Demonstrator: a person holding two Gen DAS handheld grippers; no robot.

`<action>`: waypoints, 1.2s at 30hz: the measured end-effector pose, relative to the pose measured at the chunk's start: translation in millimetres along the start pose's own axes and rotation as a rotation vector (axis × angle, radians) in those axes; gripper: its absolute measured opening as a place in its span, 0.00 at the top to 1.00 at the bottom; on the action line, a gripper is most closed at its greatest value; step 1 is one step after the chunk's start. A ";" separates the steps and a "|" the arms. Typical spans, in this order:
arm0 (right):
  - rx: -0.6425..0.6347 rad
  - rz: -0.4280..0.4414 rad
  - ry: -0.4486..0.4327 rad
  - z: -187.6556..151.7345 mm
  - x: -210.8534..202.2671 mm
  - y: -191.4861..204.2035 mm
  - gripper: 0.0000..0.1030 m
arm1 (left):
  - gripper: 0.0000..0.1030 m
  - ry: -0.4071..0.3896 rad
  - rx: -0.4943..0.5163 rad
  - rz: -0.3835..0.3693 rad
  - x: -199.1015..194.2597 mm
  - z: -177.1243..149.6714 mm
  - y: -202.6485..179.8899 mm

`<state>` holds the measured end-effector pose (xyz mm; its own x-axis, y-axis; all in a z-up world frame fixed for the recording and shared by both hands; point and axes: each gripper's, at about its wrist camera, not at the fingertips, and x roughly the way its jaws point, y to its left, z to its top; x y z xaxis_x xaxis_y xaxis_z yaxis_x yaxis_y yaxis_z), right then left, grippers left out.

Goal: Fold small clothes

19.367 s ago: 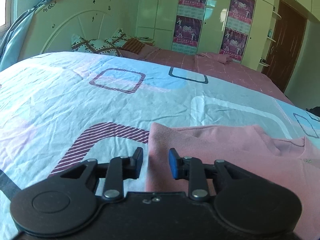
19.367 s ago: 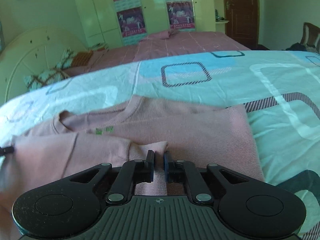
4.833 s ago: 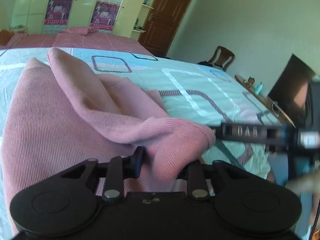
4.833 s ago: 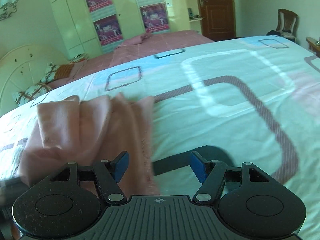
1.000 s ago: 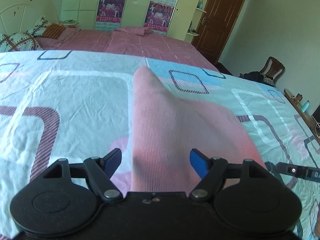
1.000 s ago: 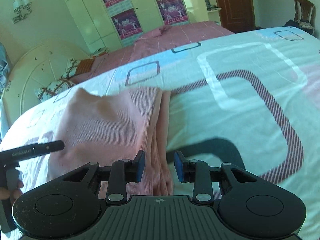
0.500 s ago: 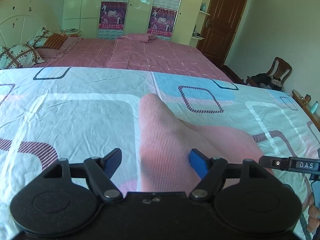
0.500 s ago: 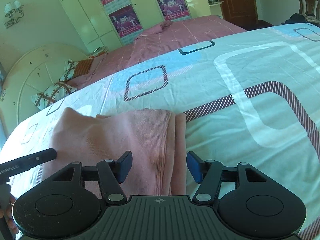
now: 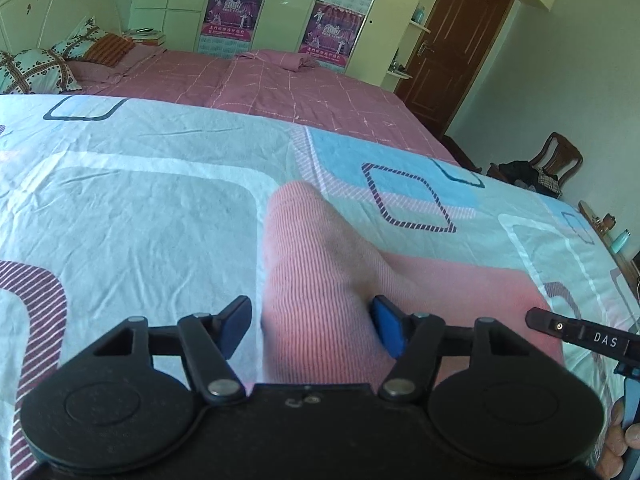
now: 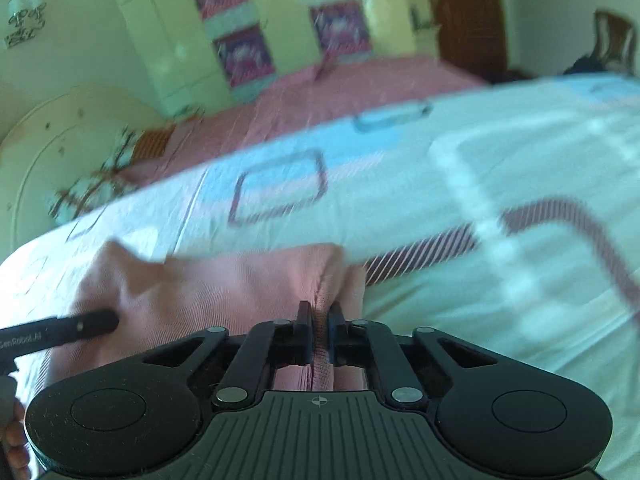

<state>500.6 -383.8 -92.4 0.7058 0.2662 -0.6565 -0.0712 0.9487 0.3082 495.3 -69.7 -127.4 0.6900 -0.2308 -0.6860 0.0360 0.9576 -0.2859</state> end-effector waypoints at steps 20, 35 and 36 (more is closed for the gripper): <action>-0.186 -0.080 0.019 1.6 31.1 28.8 0.67 | 0.27 0.024 -0.034 0.053 21.1 2.1 1.9; -0.075 -0.063 -0.013 -5.0 -15.2 3.4 0.55 | 0.29 -0.016 -0.022 0.032 -32.5 -8.3 -1.0; -0.063 -0.042 -0.016 -7.5 -23.6 5.2 0.55 | 0.29 -0.017 -0.021 0.026 -38.5 -11.4 -0.7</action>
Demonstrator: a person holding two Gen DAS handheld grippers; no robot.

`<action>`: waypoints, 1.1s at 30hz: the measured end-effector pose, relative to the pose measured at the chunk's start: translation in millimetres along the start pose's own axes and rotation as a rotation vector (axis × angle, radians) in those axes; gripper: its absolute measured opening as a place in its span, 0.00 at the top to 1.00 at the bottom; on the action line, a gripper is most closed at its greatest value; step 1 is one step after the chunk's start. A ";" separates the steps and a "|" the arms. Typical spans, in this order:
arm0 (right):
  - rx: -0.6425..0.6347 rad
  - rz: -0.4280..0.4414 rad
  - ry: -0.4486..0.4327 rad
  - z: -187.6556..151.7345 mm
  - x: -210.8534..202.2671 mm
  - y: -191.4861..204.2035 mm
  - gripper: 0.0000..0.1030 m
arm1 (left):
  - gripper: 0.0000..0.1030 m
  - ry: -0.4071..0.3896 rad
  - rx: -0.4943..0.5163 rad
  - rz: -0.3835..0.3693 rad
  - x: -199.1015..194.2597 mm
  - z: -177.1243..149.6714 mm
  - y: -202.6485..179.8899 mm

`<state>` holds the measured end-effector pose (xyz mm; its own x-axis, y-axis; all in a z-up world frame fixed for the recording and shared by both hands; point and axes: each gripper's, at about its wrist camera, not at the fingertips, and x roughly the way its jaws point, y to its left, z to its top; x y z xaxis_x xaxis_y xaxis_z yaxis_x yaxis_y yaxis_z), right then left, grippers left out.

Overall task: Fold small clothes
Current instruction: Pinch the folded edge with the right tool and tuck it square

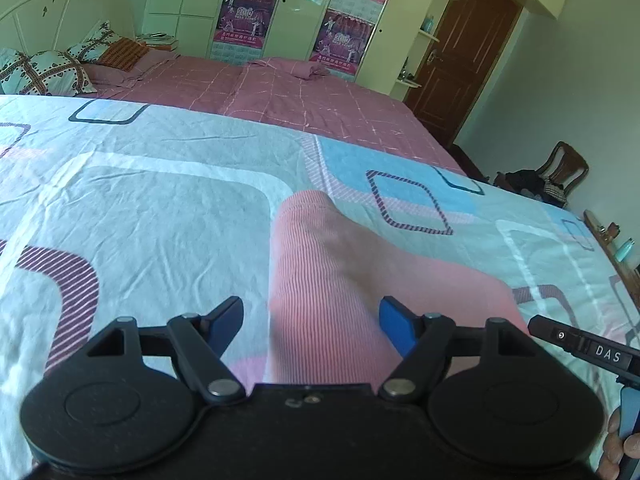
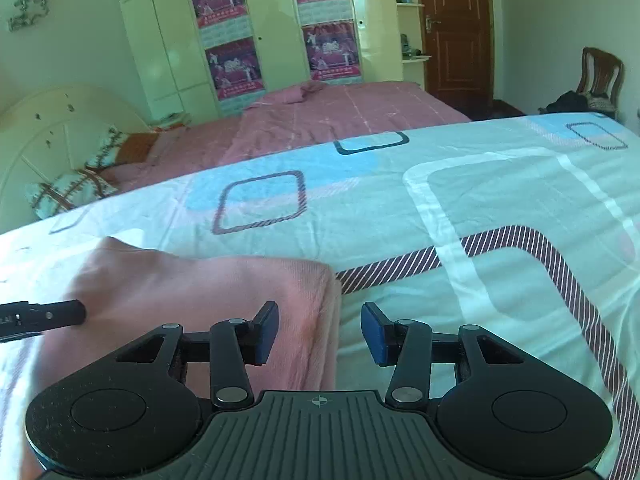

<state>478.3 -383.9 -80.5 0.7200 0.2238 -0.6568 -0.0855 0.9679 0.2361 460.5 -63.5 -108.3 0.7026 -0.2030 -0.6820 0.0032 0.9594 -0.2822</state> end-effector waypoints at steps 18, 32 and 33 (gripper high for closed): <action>-0.069 -0.061 0.110 -54.4 -8.4 16.9 0.81 | 0.33 0.057 -0.014 -0.007 -24.5 -55.0 1.0; -0.027 -0.017 0.045 -70.1 -76.8 26.1 0.80 | 0.28 0.048 0.078 -0.020 -61.1 -70.6 -4.2; -0.024 -0.023 0.045 -74.7 -81.8 27.1 0.80 | 0.28 0.061 0.078 -0.027 -62.2 -73.6 -3.0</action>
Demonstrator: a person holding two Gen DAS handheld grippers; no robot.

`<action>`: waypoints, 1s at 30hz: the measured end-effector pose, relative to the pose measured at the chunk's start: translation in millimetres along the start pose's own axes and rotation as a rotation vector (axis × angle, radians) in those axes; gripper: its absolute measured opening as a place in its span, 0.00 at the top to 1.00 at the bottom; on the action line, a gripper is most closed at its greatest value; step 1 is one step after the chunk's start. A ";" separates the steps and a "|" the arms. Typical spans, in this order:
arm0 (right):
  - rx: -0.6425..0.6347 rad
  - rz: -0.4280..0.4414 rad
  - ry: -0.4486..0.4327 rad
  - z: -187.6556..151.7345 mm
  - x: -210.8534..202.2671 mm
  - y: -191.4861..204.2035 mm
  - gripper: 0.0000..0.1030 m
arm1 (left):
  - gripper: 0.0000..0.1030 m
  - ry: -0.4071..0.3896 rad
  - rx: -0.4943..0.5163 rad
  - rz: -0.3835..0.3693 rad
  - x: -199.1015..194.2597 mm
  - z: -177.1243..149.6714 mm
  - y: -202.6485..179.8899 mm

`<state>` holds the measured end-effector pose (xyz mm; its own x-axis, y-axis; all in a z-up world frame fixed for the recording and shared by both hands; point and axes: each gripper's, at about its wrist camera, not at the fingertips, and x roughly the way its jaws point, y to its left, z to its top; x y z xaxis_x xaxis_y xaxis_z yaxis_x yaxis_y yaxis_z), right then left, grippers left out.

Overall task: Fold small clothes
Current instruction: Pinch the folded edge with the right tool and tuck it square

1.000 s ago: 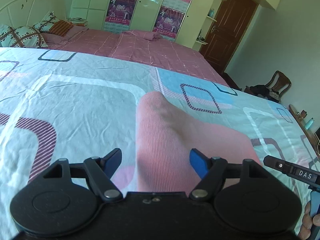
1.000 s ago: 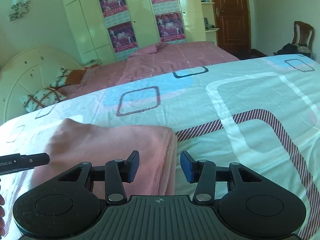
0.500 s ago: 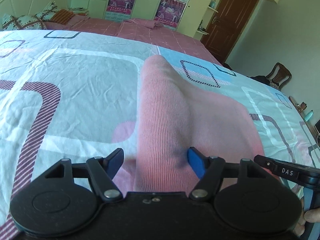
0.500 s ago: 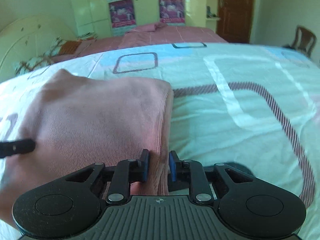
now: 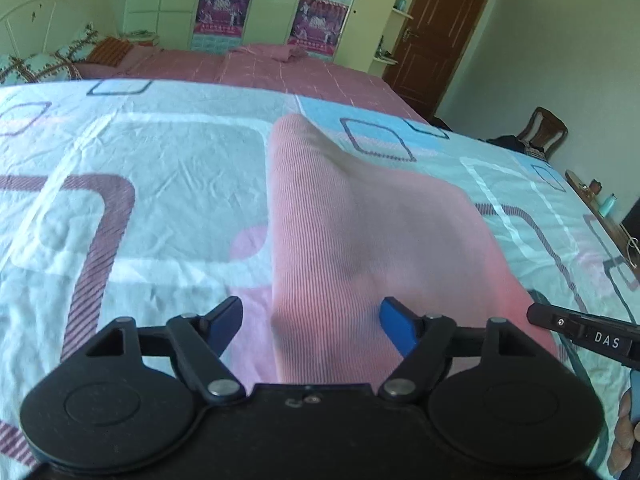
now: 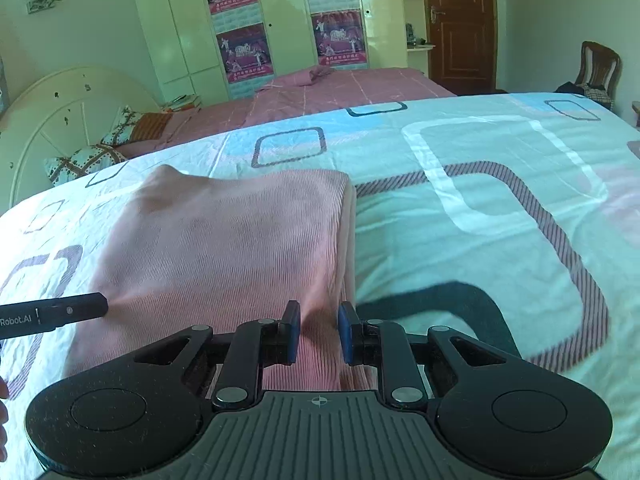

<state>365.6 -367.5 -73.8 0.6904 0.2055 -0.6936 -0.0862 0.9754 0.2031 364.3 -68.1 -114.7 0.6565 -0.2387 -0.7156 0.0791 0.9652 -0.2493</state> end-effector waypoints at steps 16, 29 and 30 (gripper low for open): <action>0.080 -0.138 0.100 -39.0 -0.2 -5.8 0.80 | 0.27 0.064 0.080 -0.069 11.2 -29.6 7.8; 0.095 -0.043 0.134 -29.4 -5.0 -24.4 0.59 | 0.18 0.108 -0.032 -0.061 7.6 -15.5 11.5; 0.088 -0.030 0.131 -27.0 -7.2 -24.9 0.59 | 0.18 0.106 -0.041 -0.058 6.1 -12.8 11.4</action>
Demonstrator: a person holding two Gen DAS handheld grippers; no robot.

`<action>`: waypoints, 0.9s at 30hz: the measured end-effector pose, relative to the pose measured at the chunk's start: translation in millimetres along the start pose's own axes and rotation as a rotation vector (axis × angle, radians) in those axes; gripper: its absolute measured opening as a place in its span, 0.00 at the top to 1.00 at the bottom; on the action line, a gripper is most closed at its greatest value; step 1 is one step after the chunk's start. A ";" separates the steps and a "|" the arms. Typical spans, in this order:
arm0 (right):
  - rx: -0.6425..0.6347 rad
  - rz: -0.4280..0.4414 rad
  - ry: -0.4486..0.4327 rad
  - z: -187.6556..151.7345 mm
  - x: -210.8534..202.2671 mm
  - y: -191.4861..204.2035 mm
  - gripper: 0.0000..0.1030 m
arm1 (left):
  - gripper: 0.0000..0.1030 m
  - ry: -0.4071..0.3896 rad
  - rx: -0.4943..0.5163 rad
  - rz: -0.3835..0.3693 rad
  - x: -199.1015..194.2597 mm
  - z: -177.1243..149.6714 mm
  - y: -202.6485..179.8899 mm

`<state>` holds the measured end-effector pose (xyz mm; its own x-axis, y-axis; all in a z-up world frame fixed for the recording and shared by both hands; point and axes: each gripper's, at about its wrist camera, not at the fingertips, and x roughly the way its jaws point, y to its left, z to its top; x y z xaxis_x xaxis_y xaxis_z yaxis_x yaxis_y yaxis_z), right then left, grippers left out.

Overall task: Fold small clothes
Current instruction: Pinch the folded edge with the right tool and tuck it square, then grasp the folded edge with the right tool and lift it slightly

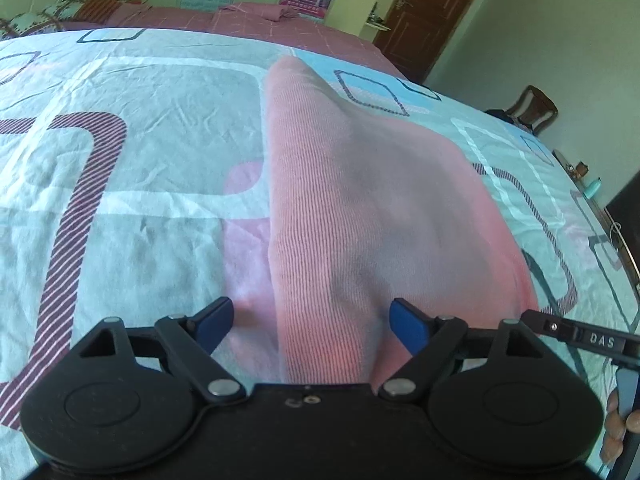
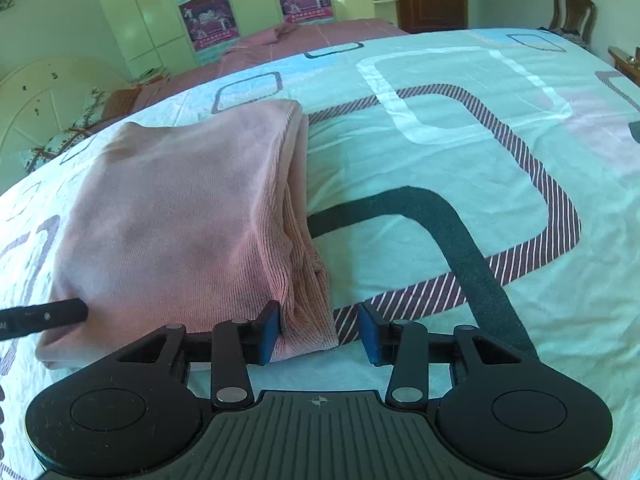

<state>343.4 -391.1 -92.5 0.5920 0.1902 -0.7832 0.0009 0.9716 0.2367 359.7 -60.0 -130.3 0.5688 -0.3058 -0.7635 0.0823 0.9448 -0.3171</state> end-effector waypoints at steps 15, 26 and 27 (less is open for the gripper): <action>-0.030 0.120 -0.026 57.5 22.4 1.4 0.35 | 0.12 -0.045 0.013 0.041 8.2 53.5 -17.8; 0.056 0.210 0.021 85.3 71.6 -14.1 0.35 | 0.18 0.021 -0.047 -0.047 52.5 62.7 2.3; 0.064 0.220 0.031 85.7 76.5 -15.9 0.35 | 0.18 0.027 -0.053 -0.064 55.6 63.0 3.7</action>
<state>457.8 -404.0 -106.9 0.5589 0.4016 -0.7255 -0.0737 0.8955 0.4389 443.1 -66.1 -138.5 0.5414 -0.3688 -0.7556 0.0736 0.9160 -0.3944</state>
